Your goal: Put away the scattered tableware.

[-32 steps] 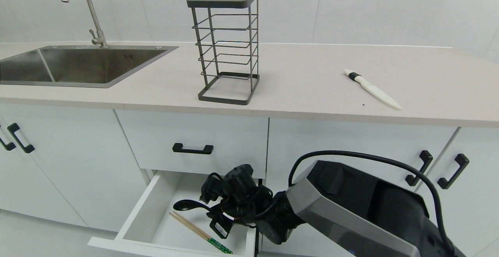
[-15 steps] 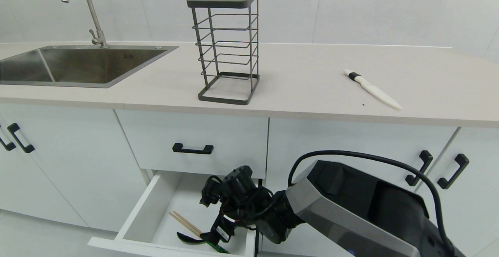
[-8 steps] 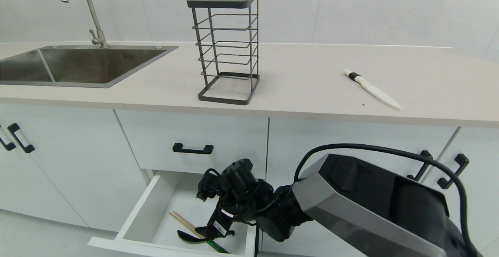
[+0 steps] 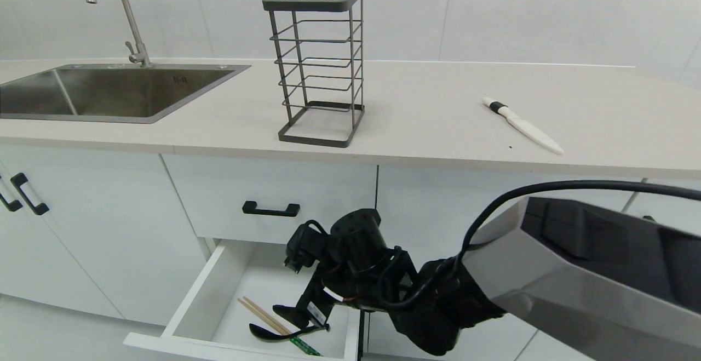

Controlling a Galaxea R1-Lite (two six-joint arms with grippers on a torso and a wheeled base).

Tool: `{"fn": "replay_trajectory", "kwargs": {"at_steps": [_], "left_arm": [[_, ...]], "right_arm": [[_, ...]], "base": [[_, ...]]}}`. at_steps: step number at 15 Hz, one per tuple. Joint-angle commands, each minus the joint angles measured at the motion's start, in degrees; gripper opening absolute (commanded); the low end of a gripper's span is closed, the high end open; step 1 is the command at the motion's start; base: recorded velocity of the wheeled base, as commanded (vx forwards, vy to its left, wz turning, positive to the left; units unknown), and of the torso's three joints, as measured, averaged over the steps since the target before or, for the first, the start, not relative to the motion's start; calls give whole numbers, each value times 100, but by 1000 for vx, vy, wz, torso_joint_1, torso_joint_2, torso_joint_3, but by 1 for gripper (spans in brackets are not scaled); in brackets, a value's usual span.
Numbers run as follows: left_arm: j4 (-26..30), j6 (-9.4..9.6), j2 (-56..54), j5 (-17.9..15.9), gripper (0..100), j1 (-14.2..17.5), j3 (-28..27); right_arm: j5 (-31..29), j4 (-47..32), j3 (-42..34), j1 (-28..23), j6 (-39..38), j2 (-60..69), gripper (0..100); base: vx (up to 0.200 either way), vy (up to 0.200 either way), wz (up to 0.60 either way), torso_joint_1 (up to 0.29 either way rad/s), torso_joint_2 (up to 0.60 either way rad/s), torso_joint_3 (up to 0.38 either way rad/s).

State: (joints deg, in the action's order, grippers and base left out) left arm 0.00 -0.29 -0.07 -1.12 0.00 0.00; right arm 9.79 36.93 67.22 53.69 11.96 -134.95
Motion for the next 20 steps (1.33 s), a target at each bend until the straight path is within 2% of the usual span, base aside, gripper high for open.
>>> {"fn": "replay_trajectory", "kwargs": {"at_steps": [1,2,5,6,8,9,20], "left_arm": [[0,-6,7,-2,100,0,0],[0,-6,7,-2,100,0,0],[0,3,7,-2,100,0,0],[0,-6,7,-2,100,0,0],[0,-6,7,-2,100,0,0],[0,3,7,-2,100,0,0],[0,3,7,-2,100,0,0]], "right_arm": [[-38,175,-490,124,-18,742,100],[-47,473,-1317,186,-27,1463,100],[-47,887,-2617,107,-80,2702,100],[-47,904,-2828,37,-71,2904,100],[14,1062,-3751,-403,-71,3836,100],[14,1054,-3980,-473,-71,4179,100],[-3,1062,-3918,-271,-71,3941,100]], "base": [[0,0,0,0,0,0],[0,0,0,0,0,0],[0,0,0,0,0,0],[0,0,0,0,0,0],[0,0,0,0,0,0],[0,0,0,0,0,0],[0,0,0,0,0,0]]}}
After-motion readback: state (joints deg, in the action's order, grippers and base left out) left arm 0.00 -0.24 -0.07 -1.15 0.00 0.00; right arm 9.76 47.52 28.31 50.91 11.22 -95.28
